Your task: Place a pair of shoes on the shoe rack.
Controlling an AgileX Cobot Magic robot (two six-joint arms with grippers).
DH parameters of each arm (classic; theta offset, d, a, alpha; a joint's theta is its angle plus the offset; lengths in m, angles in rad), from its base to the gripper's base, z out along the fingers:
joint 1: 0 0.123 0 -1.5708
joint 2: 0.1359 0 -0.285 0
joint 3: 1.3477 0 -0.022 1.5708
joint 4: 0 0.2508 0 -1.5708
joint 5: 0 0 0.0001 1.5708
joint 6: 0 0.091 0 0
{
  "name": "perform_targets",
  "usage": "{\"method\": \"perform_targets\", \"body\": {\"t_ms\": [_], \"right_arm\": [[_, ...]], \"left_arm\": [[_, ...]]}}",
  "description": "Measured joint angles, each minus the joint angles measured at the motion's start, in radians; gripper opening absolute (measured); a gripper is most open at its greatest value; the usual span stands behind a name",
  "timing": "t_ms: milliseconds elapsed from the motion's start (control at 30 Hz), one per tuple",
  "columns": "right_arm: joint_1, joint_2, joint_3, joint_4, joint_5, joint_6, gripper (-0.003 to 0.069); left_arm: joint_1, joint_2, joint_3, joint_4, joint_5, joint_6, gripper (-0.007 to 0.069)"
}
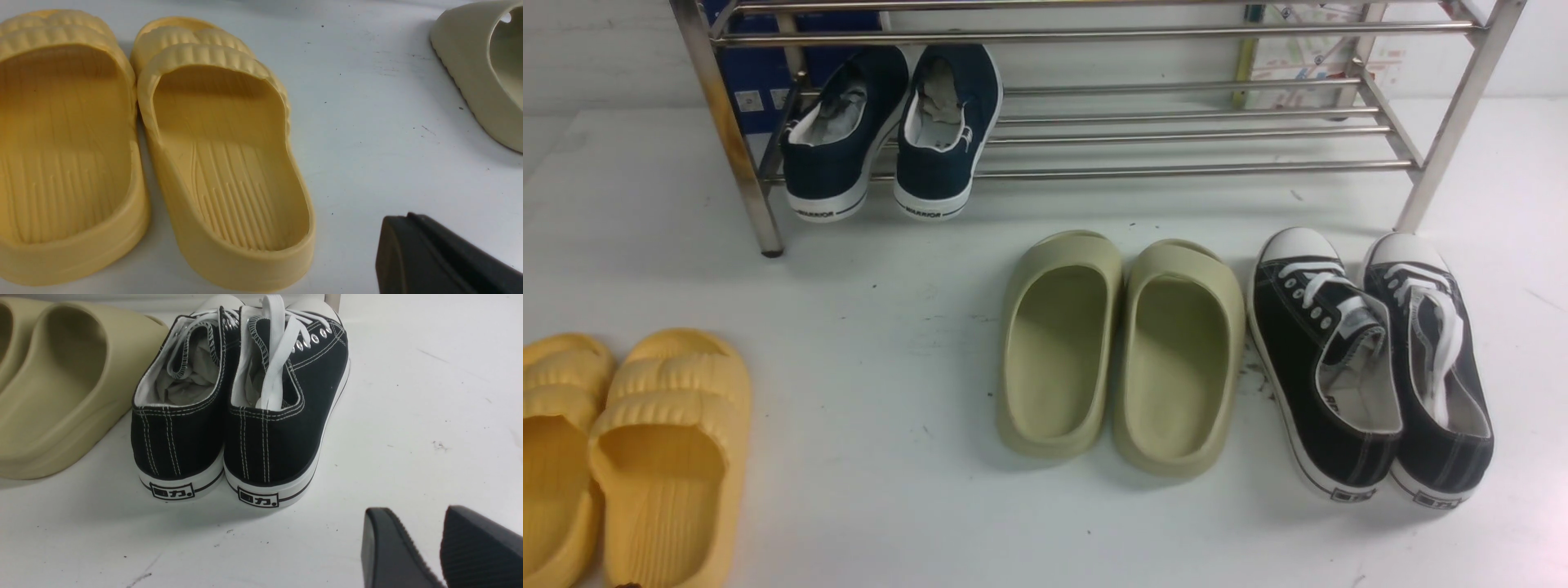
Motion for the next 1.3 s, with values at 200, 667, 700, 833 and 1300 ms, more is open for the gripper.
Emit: {"method": "perform_targets", "body": {"t_ms": [200,667,700,833,1300], "right_arm": [[0.0,0.0,0.0,0.0,0.0,0.0,0.0239],[0.0,0.0,0.0,0.0,0.0,0.0,0.0239],[0.0,0.0,0.0,0.0,0.0,0.0,0.0239],[0.0,0.0,0.0,0.0,0.0,0.0,0.0239],[0.0,0.0,0.0,0.0,0.0,0.0,0.0239]], "left_arm": [[0.0,0.0,0.0,0.0,0.0,-0.001,0.0008],[0.0,0.0,0.0,0.0,0.0,-0.002,0.002],[0.0,0.0,0.0,0.0,0.0,-0.002,0.002],[0.0,0.0,0.0,0.0,0.0,-0.002,0.0023],[0.0,0.0,0.0,0.0,0.0,-0.002,0.0038]]}}
